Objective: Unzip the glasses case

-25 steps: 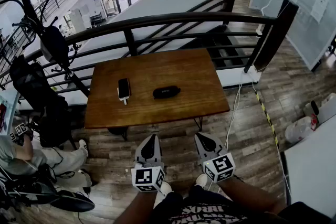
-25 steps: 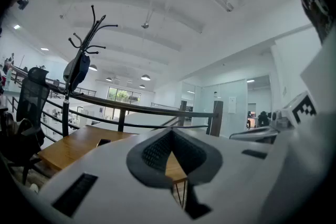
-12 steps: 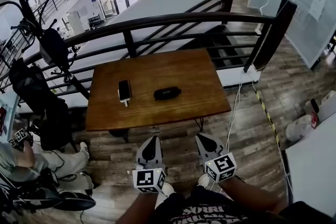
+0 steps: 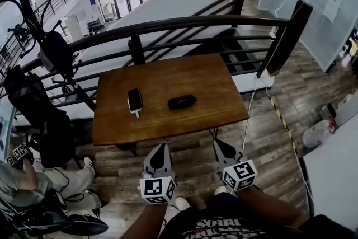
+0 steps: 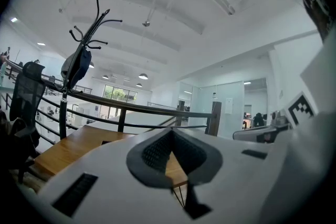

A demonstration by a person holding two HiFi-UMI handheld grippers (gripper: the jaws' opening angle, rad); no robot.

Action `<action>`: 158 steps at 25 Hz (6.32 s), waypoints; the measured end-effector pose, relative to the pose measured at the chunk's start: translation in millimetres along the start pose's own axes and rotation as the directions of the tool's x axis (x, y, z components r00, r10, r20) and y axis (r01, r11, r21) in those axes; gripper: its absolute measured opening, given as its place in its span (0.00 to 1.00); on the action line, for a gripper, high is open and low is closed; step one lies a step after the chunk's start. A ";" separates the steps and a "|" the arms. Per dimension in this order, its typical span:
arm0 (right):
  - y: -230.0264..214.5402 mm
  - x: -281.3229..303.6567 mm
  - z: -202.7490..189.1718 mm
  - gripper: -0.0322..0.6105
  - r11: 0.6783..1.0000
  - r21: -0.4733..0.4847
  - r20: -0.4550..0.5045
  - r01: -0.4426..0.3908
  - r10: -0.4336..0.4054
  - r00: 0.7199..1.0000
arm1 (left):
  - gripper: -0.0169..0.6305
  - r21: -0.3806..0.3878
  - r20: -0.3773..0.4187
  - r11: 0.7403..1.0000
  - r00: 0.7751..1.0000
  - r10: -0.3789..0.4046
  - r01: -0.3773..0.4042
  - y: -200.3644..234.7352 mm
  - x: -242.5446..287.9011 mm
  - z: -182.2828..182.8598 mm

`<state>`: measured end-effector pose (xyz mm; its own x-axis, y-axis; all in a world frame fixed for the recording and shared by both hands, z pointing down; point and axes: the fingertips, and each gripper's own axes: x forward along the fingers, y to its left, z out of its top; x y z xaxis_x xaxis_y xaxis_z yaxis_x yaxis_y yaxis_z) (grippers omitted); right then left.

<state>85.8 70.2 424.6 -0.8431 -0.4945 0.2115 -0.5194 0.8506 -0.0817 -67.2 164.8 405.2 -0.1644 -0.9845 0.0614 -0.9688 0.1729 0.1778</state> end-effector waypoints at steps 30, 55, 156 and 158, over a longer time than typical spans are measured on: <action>-121.7 176.9 22.6 0.05 0.993 0.042 -0.023 -0.107 0.108 0.994 | 0.03 0.061 -0.092 0.991 0.988 0.126 -0.121 59.4 196.4 -5.8; -60.9 305.9 -105.3 0.05 0.982 0.189 -0.407 0.003 0.075 0.910 | 0.03 0.116 -0.526 0.858 0.764 -0.373 0.500 105.9 347.4 -110.9; -169.1 279.4 -53.3 0.05 0.979 -0.091 -0.302 0.182 -0.201 0.932 | 0.03 -0.041 -0.246 0.904 0.872 -0.422 0.426 113.8 366.2 -88.7; -151.4 264.8 -31.5 0.05 0.983 -0.107 -0.222 0.151 -0.172 0.960 | 0.03 -0.054 -0.182 0.938 0.921 -0.346 0.342 113.9 337.5 -68.9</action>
<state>-54.4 -183.9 523.7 -0.6887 -0.5813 0.4334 -0.6231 0.7801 0.0562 -220.2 -145.7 513.8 0.2172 -0.9605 0.1738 -0.9552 -0.1725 0.2404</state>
